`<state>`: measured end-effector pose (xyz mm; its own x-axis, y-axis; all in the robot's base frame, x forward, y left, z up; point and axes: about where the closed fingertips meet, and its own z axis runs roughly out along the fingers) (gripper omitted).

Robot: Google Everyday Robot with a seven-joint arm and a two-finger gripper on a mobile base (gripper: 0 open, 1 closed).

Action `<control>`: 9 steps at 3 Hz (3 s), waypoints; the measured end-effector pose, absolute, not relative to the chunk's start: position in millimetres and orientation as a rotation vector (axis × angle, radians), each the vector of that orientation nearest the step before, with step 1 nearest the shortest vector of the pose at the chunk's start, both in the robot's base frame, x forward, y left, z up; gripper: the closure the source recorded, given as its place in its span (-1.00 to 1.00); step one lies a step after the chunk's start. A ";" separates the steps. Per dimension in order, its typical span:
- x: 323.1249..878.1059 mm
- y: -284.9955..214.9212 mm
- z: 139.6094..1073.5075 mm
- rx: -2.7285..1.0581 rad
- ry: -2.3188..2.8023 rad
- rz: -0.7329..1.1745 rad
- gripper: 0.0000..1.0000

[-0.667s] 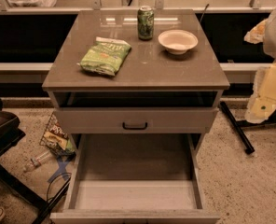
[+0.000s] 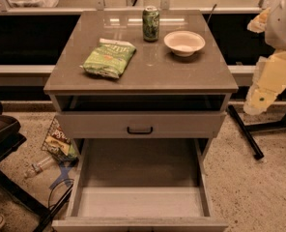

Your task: Place green jalapeno chip bag into middle drawer

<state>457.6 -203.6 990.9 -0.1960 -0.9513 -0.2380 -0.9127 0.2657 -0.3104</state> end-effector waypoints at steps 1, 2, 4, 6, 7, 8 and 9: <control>525.4 -139.4 1007.8 -1.681 1.960 -0.111 -1.00; 575.3 -70.3 1019.5 -1.677 1.852 -0.103 -1.00; 583.5 -56.2 1011.8 -1.698 1.850 -0.106 -1.00; 655.4 35.5 931.0 -1.777 1.856 0.058 -1.00; 685.8 76.3 888.8 -1.794 1.878 0.144 -1.00; 705.2 109.5 860.6 -1.819 1.874 0.222 -0.95; 712.3 124.9 842.9 -1.833 1.875 0.261 -0.51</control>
Offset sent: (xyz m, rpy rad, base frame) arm 0.1797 0.2020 0.0331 0.1996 -0.2606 0.1870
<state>712.3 124.9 842.9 0.0327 -0.8798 -0.4742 -0.9759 0.0744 -0.2054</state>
